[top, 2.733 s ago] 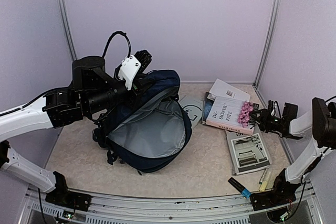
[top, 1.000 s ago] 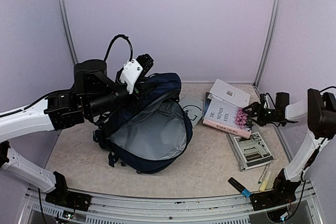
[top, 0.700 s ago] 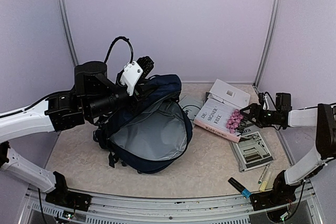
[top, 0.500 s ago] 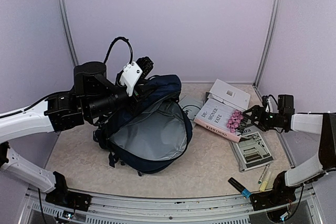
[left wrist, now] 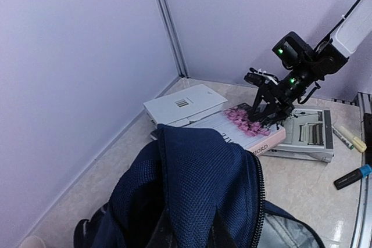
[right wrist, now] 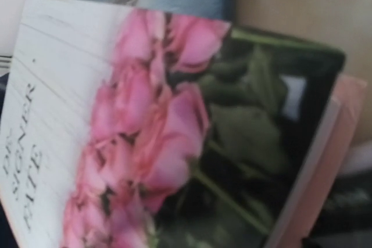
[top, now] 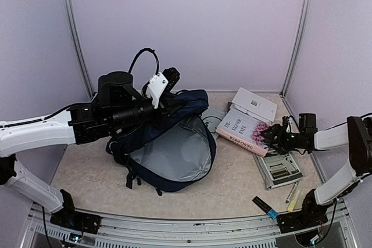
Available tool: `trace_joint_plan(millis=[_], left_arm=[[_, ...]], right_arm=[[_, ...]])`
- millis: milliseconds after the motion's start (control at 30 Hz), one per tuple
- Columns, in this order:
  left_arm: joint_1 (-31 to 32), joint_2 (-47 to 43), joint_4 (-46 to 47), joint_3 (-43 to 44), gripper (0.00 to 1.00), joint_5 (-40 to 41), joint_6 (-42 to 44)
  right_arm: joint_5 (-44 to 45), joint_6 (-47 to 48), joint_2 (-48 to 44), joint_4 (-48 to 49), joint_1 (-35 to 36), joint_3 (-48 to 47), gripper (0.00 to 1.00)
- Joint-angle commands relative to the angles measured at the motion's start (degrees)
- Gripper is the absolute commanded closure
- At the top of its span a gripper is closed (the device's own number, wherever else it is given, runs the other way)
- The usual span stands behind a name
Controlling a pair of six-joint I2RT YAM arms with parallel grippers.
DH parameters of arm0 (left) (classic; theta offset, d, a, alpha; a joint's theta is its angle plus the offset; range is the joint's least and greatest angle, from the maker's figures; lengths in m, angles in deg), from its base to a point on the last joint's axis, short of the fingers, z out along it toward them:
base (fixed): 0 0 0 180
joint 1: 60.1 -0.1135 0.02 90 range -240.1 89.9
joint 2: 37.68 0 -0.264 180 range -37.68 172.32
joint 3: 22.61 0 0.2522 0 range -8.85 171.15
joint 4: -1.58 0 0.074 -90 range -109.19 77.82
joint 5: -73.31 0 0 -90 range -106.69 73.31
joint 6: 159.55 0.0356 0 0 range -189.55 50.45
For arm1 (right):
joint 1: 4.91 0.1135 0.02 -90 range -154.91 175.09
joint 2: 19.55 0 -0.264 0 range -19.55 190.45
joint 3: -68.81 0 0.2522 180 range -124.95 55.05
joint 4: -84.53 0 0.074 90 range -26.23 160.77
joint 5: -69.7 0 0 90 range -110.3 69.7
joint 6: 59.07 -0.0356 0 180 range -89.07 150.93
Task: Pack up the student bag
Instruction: Adjust the book at the corner of the board, then pick up the book from the corner of the board.
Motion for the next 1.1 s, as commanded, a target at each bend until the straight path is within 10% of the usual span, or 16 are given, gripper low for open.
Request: trace_joint_plan(millis=[0,367,633,1067], left_arm=[[-5.04,6.15,10.15,2.26,1.0,-8.79,-5.1],[-6.57,23.23,8.23,13.36,1.0,-12.52,-3.02],[-6.73,24.66,7.78,12.73,1.0,-12.09,-2.47],[-7.06,25.92,7.63,11.8,1.0,-12.31,-2.55]], right_arm=[[-1.79,-4.81,2.66,4.76,2.09,0.34,0.16],[-2.44,-8.55,6.31,13.73,5.69,-3.95,0.14],[9.54,-1.24,2.29,-2.3,3.95,-9.45,0.02],[2.58,2.14,20.02,-3.96,2.93,-22.61,0.0]])
